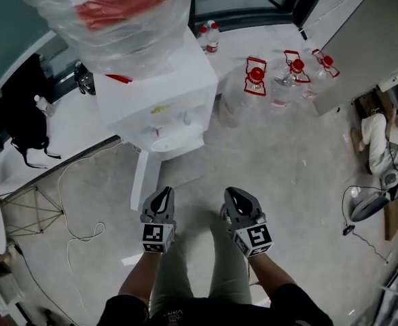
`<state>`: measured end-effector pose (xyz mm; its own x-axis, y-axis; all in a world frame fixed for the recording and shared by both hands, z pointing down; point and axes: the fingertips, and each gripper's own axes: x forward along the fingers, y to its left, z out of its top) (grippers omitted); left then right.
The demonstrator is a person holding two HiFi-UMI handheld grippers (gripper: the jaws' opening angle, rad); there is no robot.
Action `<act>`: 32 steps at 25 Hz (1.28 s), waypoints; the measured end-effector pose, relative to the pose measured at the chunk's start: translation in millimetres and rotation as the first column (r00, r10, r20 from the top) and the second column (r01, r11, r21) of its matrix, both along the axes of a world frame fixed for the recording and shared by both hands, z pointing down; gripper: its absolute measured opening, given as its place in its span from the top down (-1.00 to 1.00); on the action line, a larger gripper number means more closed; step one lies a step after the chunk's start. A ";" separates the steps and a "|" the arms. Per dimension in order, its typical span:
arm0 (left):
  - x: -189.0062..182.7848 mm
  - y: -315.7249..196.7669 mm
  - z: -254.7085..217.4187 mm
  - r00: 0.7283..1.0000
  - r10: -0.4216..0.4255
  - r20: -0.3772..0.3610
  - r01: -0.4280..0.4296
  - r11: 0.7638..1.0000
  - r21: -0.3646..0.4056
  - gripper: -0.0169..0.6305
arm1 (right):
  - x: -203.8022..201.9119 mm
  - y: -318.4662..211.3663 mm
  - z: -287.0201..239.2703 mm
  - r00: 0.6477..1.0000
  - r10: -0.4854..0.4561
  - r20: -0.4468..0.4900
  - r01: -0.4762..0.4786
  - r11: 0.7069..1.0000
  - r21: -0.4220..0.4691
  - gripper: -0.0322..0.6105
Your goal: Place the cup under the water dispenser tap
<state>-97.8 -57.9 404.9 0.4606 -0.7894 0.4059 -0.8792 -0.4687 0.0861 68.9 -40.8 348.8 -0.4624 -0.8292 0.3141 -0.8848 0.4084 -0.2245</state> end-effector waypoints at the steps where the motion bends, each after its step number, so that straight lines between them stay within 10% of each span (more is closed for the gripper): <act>1: 2.6 -7.3 20.6 1.000 -0.002 0.005 0.002 1.000 -0.003 0.88 | 0.4 -7.1 18.1 1.000 -0.013 0.000 0.013 1.000 0.004 0.76; 17: 25.6 -124.5 327.1 0.998 0.018 0.057 -0.020 0.999 0.039 0.75 | 14.4 -84.0 305.5 0.996 -0.088 0.020 0.086 0.993 0.084 0.76; 32: 38.2 -210.6 471.0 0.991 0.000 0.137 -0.005 0.999 0.034 0.33 | 33.4 -100.6 410.0 0.994 -0.109 0.029 0.104 0.987 0.121 0.76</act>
<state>-59.6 -268.5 875.9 0.4041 -0.8028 0.4385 -0.8805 -0.4713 -0.0514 102.3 -141.4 758.8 -0.5592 -0.8052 0.1973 -0.8271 0.5256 -0.1993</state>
